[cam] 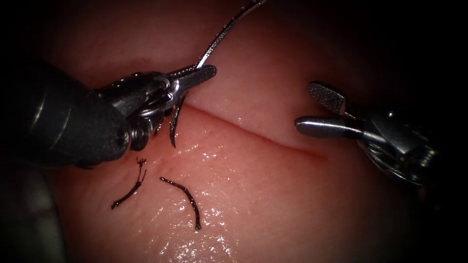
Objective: Wound Closure
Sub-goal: Pass the needle from the left to the right gripper
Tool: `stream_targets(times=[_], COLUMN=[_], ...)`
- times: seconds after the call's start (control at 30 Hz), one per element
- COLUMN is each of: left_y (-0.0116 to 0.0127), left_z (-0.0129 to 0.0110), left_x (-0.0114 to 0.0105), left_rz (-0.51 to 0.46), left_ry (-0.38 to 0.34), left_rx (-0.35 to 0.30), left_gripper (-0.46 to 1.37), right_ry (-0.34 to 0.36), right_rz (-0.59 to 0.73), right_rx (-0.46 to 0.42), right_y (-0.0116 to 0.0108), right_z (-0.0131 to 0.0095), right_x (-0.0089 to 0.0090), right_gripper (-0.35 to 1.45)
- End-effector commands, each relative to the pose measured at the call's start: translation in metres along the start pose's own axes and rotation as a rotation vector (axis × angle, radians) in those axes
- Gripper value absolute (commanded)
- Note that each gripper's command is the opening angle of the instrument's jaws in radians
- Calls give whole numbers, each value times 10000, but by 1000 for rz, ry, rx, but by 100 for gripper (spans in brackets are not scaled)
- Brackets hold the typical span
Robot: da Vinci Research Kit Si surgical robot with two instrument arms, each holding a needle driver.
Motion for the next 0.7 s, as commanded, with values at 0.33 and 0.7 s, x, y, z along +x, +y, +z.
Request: stream_targets(times=[0.33, 0.7], left_y=[3, 9], left_z=[-7, -11], left_x=[-45, -68], left_rz=[-57, -104], left_ry=[38, 34], left_rx=[-43, -68], left_gripper=[-35, -35], right_ry=[82, 128], right_rz=[109, 138], right_rx=[19, 27], right_y=[-13, -18], right_z=[-3, 0], right_x=[-3, -23], right_gripper=[93, 89])
